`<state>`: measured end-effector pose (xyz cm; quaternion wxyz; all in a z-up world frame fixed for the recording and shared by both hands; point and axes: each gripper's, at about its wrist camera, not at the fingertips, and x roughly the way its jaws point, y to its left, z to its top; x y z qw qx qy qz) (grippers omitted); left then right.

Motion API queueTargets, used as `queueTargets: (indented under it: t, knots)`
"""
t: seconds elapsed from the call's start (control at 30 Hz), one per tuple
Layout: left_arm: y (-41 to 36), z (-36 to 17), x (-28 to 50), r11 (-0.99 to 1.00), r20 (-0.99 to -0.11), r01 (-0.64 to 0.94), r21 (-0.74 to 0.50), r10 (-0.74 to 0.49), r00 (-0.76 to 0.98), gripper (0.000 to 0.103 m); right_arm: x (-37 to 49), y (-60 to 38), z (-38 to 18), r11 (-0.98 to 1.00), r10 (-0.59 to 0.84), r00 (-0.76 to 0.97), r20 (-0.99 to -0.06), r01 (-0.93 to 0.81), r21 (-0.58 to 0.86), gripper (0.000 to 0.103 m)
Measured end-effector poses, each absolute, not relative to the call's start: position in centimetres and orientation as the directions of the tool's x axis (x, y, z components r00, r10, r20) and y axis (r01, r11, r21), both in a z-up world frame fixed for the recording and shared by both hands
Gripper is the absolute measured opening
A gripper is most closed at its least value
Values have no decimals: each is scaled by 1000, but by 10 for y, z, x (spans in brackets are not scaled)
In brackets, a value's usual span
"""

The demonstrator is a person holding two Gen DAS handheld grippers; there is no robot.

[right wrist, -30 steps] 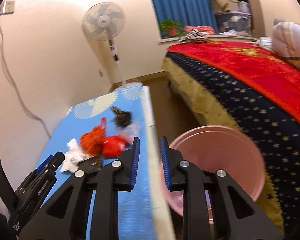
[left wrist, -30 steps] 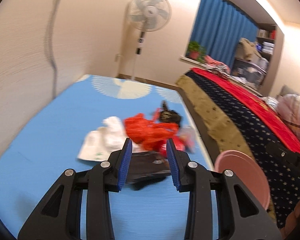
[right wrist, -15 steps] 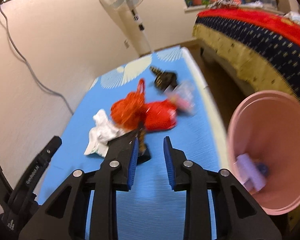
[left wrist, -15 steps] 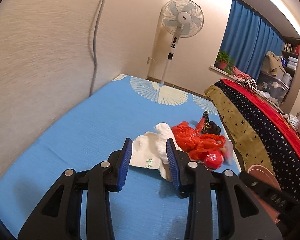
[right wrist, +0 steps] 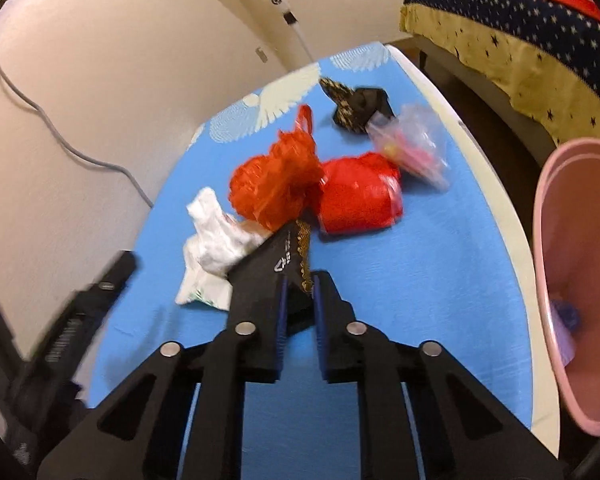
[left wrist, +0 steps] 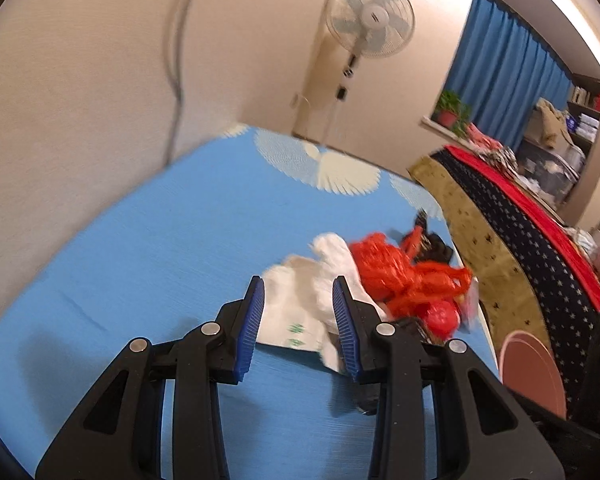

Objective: Collect trash
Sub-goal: 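Grasp the black pouch with the right tool while the left tool grasps the white plastic bag, then lift the black pouch and white plastic bag off the mattress toward the bucket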

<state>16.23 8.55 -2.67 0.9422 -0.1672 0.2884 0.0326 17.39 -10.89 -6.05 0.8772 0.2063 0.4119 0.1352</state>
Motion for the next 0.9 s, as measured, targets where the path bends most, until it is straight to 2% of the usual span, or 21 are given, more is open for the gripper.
queueTargets:
  t: [0.2, 0.43, 0.6, 0.63, 0.7, 0.73, 0.9]
  knots:
    - [77, -45, 183, 943, -599, -128, -307, -88, 796, 36, 172, -117, -50, 887, 395, 652, -647, -88, 453, 8]
    - [71, -53, 198, 935, -612, -99, -340, -140, 778, 37, 171, -124, -45, 879, 406, 660, -632, -95, 466, 7]
    - [63, -62, 207, 943, -655, -95, -319, -147, 741, 39, 170, -126, -41, 887, 395, 666, -633, -96, 452, 7]
    - [63, -61, 206, 945, -656, -97, -313, -142, 741, 37, 169, -127, -41, 888, 391, 667, -634, -94, 449, 7]
    - [62, -61, 206, 948, -660, -93, -303, -138, 738, 12, 167, -129, -39, 891, 385, 669, -636, -89, 445, 7]
    - [63, -61, 205, 947, -657, -89, -310, -146, 740, 8, 166, -130, -37, 892, 382, 671, -635, -87, 444, 7]
    - [66, -54, 195, 947, -642, -89, -309, -139, 754, 5, 157, -132, -21, 893, 378, 694, -613, -101, 438, 5]
